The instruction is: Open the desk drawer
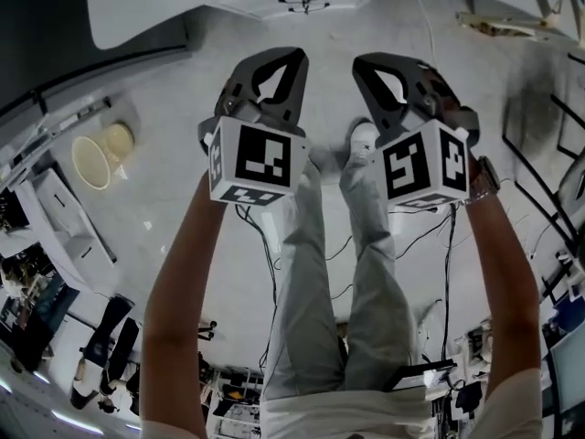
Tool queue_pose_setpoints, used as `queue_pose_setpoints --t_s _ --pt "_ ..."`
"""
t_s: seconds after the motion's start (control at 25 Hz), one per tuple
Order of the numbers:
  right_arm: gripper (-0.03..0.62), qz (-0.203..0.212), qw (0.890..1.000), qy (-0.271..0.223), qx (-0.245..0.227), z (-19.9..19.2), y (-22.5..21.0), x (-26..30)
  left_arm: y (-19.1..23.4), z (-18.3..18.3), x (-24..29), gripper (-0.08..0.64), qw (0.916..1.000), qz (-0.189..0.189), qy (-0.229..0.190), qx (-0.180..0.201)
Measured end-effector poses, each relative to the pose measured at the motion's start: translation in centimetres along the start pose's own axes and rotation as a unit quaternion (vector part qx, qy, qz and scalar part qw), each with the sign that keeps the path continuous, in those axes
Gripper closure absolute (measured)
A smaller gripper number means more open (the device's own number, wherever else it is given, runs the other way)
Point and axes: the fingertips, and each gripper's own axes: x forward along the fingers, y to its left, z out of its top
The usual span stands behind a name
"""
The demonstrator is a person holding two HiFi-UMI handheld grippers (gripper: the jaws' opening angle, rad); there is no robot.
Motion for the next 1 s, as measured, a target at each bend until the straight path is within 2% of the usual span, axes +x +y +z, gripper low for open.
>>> queue_pose_setpoints --t_s 0.16,0.36,0.64,0.84,0.92,1.0 --pt "0.565 -0.023 0.999 0.006 -0.023 -0.5 -0.8 2.2 1.0 -0.9 1.6 0.555 0.9993 0.015 0.001 0.034" --pt "0.565 -0.052 0.998 0.006 -0.041 0.8 -2.5 3.9 1.9 -0.2 2.7 0.555 0.9946 0.019 -0.002 0.102" --pt "0.565 -0.091 0.990 0.005 -0.105 2.9 -5.1 5.6 4.8 0.9 4.0 0.554 0.9880 0.057 0.011 0.143" --pt "0.563 -0.090 0.984 0.035 -0.147 2.9 -5.9 7.0 6.2 1.3 4.8 0.550 0.9802 0.066 0.025 0.185" --pt "0.561 -0.093 0.982 0.039 -0.161 2.8 -6.2 7.3 6.6 1.4 5.3 0.474 0.9805 0.061 0.034 0.184" --pt "0.558 -0.091 0.982 0.042 -0.162 2.6 -6.3 7.6 6.7 1.4 5.6 0.457 0.9802 0.057 0.039 0.185"
